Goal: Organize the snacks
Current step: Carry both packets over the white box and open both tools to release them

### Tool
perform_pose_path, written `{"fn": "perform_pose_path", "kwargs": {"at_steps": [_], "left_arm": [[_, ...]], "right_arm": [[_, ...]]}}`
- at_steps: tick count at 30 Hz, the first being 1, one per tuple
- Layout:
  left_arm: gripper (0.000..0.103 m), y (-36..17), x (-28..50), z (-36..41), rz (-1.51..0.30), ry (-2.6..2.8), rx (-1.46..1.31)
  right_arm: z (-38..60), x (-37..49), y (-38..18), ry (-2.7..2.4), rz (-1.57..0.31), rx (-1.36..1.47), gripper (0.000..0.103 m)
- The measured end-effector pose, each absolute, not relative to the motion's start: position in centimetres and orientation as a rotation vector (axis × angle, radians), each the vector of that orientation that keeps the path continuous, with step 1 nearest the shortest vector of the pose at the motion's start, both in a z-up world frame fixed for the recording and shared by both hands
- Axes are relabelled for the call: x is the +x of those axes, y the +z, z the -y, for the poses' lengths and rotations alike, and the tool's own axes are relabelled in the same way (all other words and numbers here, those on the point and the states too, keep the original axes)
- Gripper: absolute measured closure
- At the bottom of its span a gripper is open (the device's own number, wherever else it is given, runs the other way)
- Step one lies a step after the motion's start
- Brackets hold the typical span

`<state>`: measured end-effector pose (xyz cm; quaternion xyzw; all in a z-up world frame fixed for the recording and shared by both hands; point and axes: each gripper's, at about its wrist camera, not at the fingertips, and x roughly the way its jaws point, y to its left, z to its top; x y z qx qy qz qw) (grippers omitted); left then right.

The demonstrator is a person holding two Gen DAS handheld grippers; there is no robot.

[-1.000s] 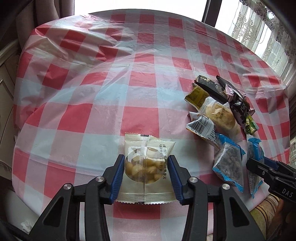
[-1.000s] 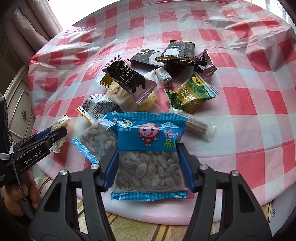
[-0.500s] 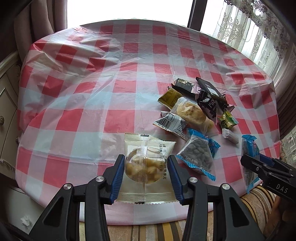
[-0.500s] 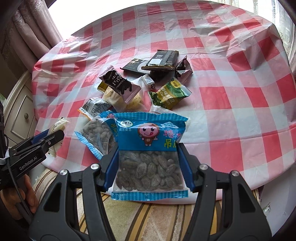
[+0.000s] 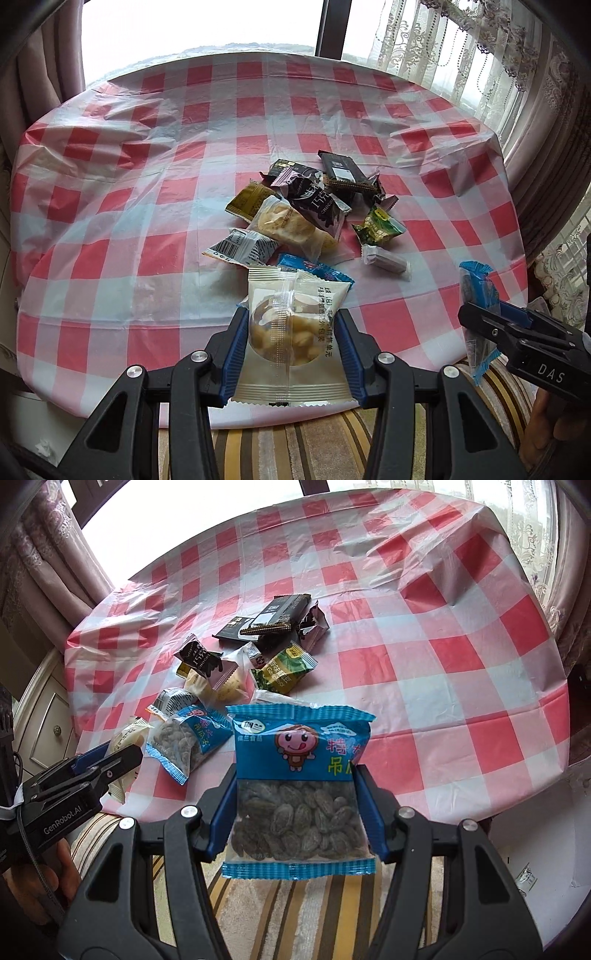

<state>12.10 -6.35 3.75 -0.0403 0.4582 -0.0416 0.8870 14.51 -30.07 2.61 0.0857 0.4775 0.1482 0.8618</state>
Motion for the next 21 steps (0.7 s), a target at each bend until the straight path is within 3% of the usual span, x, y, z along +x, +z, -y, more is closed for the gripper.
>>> {"fn": "perform_pose_path", "kwargs": {"at_steps": [21], "left_arm": [[0.056,4.5,11.6,18.5,-0.957,-0.326,0.03]], "right_arm": [[41.1,11.4,2.4,0.139,-0.97,0.283,0.04]]}}
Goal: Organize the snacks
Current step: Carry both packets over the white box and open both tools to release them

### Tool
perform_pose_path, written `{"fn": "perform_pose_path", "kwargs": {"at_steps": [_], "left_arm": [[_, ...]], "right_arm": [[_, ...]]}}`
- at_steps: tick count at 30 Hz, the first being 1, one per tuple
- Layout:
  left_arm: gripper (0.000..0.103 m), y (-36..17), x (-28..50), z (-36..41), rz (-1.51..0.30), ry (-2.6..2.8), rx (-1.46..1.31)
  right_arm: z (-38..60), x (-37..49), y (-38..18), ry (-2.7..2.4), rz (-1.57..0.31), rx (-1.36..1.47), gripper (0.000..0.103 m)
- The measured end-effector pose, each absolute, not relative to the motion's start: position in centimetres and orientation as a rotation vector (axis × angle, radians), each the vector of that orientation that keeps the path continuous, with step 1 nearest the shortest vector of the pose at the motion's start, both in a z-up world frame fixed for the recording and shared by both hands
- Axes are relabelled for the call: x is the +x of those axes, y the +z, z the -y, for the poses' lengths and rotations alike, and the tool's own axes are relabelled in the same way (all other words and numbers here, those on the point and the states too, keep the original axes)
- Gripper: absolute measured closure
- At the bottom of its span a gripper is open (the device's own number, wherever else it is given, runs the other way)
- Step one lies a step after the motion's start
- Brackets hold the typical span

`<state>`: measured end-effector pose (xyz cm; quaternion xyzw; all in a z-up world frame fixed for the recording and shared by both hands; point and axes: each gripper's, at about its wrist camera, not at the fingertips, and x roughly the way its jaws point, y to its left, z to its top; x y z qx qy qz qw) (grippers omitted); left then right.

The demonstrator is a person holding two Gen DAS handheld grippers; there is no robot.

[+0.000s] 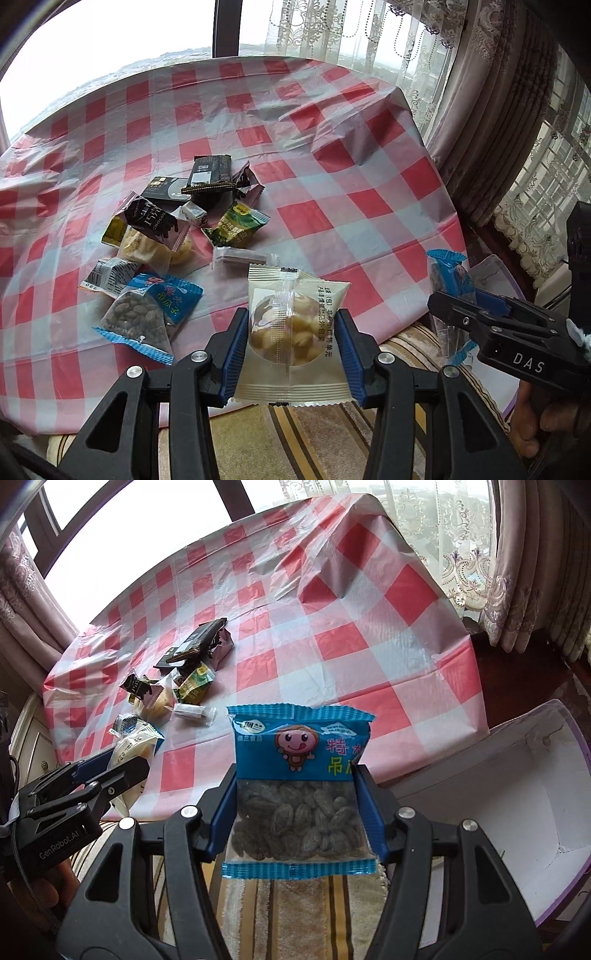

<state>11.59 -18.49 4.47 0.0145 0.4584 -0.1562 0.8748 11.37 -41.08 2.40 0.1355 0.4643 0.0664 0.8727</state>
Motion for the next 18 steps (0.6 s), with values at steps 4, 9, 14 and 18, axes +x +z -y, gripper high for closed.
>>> {"fn": "perform_pose_path", "kwargs": {"at_steps": [4,9,14,18], "left_arm": [[0.056,4.5,11.4,21.0,-0.963,-0.375,0.051],[0.056,4.3,11.1,24.1,-0.974,-0.438,0.076],[0.056,4.2,10.7,27.2,-0.985,-0.502,0.105],[0.056,4.0,10.3,29.5,-0.997,-0.557,0.121]], "right_arm": [[43.7,10.6,2.1,0.087,-0.968,0.3,0.04],[47.2,9.6,1.4,0.019,-0.969,0.328,0.04],[50.4,8.6,0.7,-0.066,-0.974,0.329,0.04],[52.9,7.9,0.3,-0.138,-0.98,0.325,0.04]]}}
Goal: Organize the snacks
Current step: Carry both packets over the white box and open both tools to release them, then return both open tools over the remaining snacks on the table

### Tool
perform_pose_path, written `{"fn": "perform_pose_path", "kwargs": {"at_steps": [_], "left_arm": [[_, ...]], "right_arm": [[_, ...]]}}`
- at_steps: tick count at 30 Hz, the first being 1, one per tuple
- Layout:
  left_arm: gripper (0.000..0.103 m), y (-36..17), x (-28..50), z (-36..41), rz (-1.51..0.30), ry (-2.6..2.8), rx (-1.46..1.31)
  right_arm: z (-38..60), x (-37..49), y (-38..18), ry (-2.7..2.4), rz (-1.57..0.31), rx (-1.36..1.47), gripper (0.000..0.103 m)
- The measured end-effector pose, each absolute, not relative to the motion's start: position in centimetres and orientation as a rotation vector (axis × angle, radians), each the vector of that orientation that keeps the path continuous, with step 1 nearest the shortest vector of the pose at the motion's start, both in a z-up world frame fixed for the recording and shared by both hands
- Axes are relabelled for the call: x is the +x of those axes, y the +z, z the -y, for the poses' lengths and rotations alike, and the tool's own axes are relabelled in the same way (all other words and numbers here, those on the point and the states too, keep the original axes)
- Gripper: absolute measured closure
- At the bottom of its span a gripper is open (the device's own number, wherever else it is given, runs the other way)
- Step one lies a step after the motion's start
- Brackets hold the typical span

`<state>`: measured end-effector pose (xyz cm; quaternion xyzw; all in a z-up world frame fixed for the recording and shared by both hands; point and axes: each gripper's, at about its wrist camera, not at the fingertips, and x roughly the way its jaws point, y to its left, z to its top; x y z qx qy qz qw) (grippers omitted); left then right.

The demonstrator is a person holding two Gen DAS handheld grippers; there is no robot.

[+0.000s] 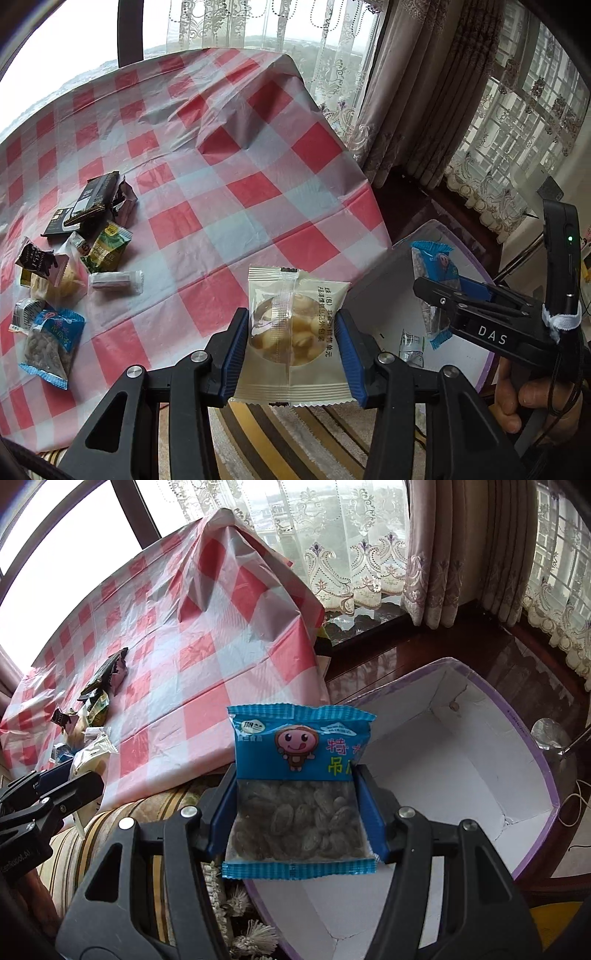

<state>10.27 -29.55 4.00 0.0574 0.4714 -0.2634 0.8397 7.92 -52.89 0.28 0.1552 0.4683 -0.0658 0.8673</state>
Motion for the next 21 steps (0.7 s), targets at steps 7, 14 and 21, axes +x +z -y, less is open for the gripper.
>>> {"fn": "perform_pose_path", "kwargs": {"at_steps": [7,14,21], "left_arm": [[0.055,3.6,9.0,33.6,-1.028,-0.675,0.141],[0.052,3.4,7.4,36.5,-1.065,-0.822,0.124],[0.037,4.0,6.4,37.3,-1.037,-0.828,0.155]], "right_arm": [[56.3,6.6,0.0,-0.258,-0.978,0.294,0.04],[58.2,6.1,0.9,-0.349,-0.95,0.262,0.026],[57.2,6.6,1.9,-0.377,-0.922,0.181,0.02]]}}
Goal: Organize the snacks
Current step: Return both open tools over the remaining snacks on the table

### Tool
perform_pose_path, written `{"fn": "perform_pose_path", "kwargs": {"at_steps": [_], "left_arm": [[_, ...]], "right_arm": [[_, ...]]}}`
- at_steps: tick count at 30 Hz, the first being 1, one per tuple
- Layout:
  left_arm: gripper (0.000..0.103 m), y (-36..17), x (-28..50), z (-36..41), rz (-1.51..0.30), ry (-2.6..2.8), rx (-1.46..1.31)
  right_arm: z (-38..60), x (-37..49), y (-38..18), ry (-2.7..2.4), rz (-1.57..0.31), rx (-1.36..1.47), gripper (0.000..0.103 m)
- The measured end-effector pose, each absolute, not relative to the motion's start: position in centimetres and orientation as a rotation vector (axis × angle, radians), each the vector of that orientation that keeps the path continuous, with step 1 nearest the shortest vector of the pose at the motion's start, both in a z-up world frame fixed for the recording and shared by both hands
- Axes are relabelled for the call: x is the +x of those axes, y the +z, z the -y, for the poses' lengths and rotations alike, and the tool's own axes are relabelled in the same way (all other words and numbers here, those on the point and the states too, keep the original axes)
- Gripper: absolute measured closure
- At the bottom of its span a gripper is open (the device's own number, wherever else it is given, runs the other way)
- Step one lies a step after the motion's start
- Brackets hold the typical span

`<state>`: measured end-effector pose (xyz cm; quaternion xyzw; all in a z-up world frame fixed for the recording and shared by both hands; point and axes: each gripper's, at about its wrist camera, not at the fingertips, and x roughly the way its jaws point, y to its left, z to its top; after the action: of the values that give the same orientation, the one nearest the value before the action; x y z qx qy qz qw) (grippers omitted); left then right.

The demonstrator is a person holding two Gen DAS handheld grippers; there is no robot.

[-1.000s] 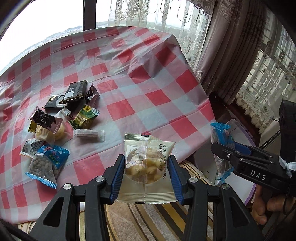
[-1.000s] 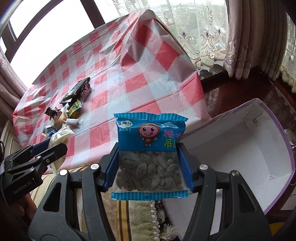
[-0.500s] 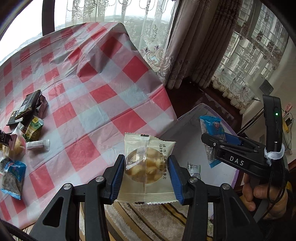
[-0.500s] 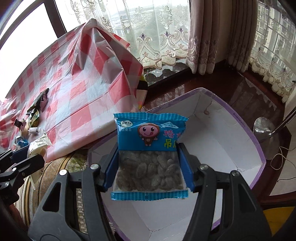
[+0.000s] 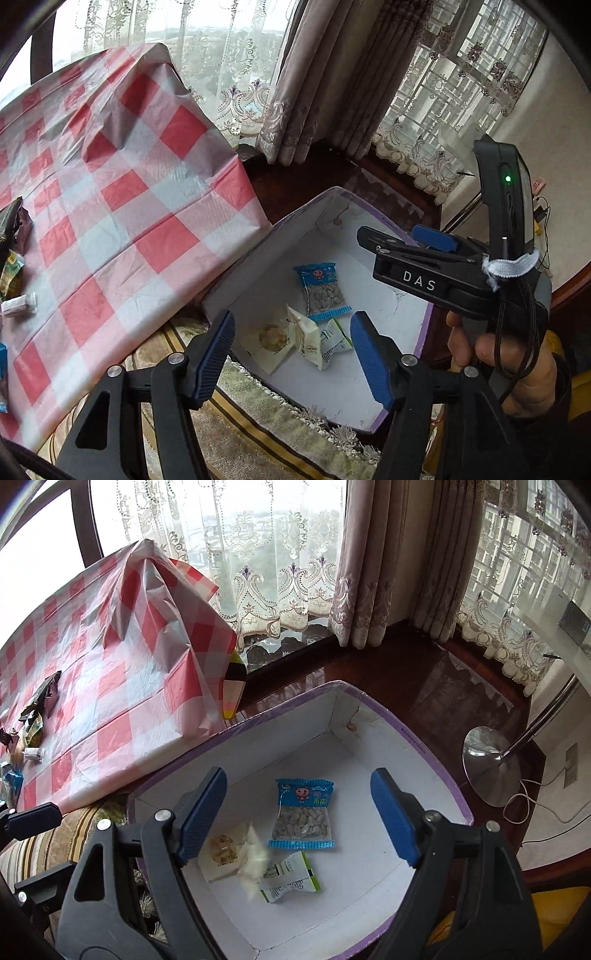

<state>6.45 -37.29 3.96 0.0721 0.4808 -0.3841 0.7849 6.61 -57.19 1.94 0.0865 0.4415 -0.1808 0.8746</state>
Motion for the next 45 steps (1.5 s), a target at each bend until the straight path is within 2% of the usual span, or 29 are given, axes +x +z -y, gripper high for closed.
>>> {"fn": "perform_pose_path", "kwargs": {"at_steps": [3,9,12,15,21,29,45], "left_arm": [[0.035,4.9,6.5,36.6,-0.982,-0.781,0.161],[0.022,7.7,6.4,34.6,-0.771,-0.578,0.186],[0.02,8.9,5.9,33.3,-0.605,-0.525,0.207],[0.019,9.4,6.1,32.2,-0.526,-0.476,0.237],[0.019,10.0,6.6,29.3,-0.494,-0.448,0.216],[0.019,9.9,7.5,24.7,-0.539,-0.433,0.092],[0.019,7.8,11.2,11.4,-0.652,-0.219,-0.031]], "right_arm": [[56.2,6.7,2.6,-0.384,-0.906,0.131,0.018],[54.4,7.3,4.2,-0.431,-0.868,0.077,0.014],[53.4,7.6,5.0,-0.437,-0.845,0.042,0.01],[52.0,7.9,5.6,-0.412,-0.807,0.017,0.01],[49.0,8.4,6.6,-0.278,-0.786,0.07,0.01],[44.1,9.3,7.2,-0.073,-0.772,0.142,0.01],[35.0,13.2,4.2,0.166,-0.907,0.128,0.01]]}}
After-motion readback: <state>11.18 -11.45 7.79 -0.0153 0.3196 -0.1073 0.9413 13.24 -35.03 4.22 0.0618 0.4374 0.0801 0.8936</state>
